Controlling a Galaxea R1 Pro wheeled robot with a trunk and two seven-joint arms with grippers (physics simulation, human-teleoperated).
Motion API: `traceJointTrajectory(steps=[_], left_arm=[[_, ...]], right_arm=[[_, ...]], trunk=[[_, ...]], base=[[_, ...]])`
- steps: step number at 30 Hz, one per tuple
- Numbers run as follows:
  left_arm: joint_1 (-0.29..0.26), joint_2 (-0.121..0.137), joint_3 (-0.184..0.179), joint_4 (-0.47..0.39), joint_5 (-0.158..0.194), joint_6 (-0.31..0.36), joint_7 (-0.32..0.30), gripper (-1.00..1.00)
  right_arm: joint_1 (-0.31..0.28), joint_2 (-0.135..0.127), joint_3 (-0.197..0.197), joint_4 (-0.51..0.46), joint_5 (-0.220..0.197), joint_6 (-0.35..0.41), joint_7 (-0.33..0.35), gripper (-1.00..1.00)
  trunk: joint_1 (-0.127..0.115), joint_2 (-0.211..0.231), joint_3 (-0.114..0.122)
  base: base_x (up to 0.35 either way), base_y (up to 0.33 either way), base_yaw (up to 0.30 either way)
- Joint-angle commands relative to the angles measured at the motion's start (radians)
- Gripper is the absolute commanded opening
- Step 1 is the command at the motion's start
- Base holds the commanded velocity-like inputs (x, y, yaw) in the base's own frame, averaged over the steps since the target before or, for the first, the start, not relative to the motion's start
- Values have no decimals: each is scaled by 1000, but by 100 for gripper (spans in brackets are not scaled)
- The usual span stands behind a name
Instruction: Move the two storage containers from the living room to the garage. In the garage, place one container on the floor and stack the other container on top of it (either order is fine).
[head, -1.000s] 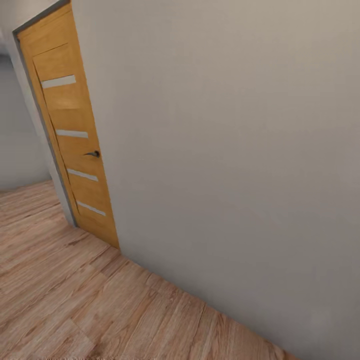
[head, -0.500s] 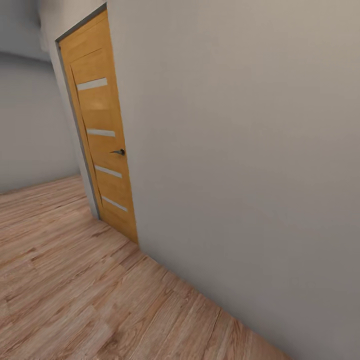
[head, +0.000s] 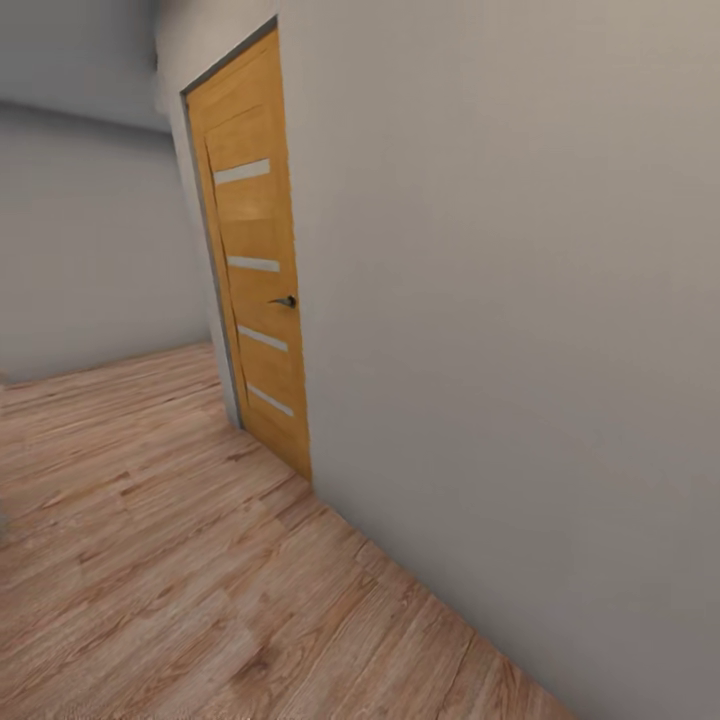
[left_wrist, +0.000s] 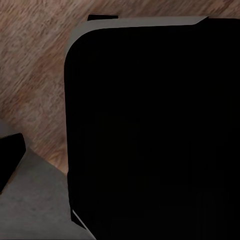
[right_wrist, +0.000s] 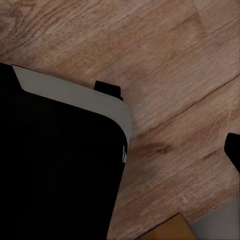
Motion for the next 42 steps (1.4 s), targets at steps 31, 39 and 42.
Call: traceJointTrajectory(steps=[31,39,42], left_arm=[[-1,0,3,0,1,-2,-1,100],[-1,0,1,0,1,-2,-3,100],[-1,0,1,1,1,-2,-3,100]], right_arm=[[0,0,7,1,-6,-4,-1,100],[0,-1,7,1,-6,-4,-1,100],[0,0,7,1,-6,-4,-1,100]], trunk=[[0,0,-1],[0,0,-1],[0,0,-1]], base=[[0,0,270],[212,0,139],[316,0,68]])
